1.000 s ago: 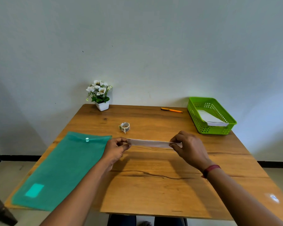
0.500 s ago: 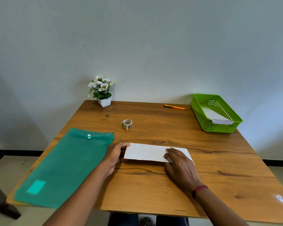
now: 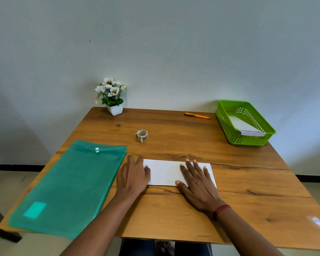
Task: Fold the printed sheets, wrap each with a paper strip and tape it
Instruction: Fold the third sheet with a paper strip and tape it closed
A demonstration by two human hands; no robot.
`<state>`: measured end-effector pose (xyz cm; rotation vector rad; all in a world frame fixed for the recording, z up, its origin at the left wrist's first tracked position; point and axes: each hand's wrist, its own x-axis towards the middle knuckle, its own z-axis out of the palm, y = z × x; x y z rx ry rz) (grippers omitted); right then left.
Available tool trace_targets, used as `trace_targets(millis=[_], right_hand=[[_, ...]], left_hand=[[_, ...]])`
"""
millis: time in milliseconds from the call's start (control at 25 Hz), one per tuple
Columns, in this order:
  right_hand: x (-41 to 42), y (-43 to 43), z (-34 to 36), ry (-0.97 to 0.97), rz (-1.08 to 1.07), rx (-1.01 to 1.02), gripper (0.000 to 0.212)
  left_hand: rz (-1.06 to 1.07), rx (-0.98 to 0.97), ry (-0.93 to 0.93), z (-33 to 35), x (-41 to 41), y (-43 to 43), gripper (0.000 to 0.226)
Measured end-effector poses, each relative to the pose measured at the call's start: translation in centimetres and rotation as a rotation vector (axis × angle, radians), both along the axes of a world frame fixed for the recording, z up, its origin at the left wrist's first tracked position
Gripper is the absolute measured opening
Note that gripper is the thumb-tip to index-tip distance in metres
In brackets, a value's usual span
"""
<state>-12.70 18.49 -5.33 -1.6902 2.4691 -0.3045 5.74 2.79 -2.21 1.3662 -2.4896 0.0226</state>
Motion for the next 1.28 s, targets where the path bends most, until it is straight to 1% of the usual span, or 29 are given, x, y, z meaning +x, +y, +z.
trace_targets(millis=[80, 160, 240, 320, 400, 480, 600, 840, 1080, 1280], right_hand=[[0.4, -0.4, 0.1, 0.012, -0.008, -0.005, 0.079], [1.0, -1.2, 0.3, 0.025, -0.011, -0.023, 0.074], [1.8, -2.0, 0.4, 0.035, -0.006, -0.038, 0.069], [2.1, -2.6, 0.3, 0.044, -0.002, -0.029, 0.063], [2.2, -2.8, 0.1, 0.053, -0.001, -0.007, 0.061], [2.0, -3.0, -0.1, 0.053, 0.001, 0.012, 0.061], [1.9, -3.0, -0.2, 0.046, -0.003, 0.008, 0.063], [1.5, -2.9, -0.2, 0.031, -0.025, 0.039, 0.063], [-1.7, -1.1, -0.4, 0.039, -0.051, 0.052, 0.08], [-2.4, -0.5, -0.7, 0.054, -0.069, 0.036, 0.085]], left_hand=[[-0.043, -0.06, 0.014, -0.4, -0.5, 1.1, 0.037], [-0.17, -0.084, 0.043, -0.9, -1.6, 2.5, 0.041], [-0.316, 0.009, 0.033, -1.4, -2.8, 3.2, 0.047], [-0.403, 0.118, -0.018, -2.1, -3.5, 3.1, 0.05], [-0.392, 0.149, -0.085, -2.8, -3.4, 2.7, 0.053], [-0.329, 0.16, -0.123, -3.2, -3.5, 2.5, 0.056], [-0.277, 0.171, -0.133, -3.4, -3.9, 2.8, 0.058], [-0.268, 0.197, -0.147, -3.1, -3.8, 2.6, 0.058], [-0.264, 0.236, -0.16, -2.9, -3.9, 2.5, 0.06], [-0.255, 0.228, -0.168, -2.9, -3.9, 2.7, 0.061]])
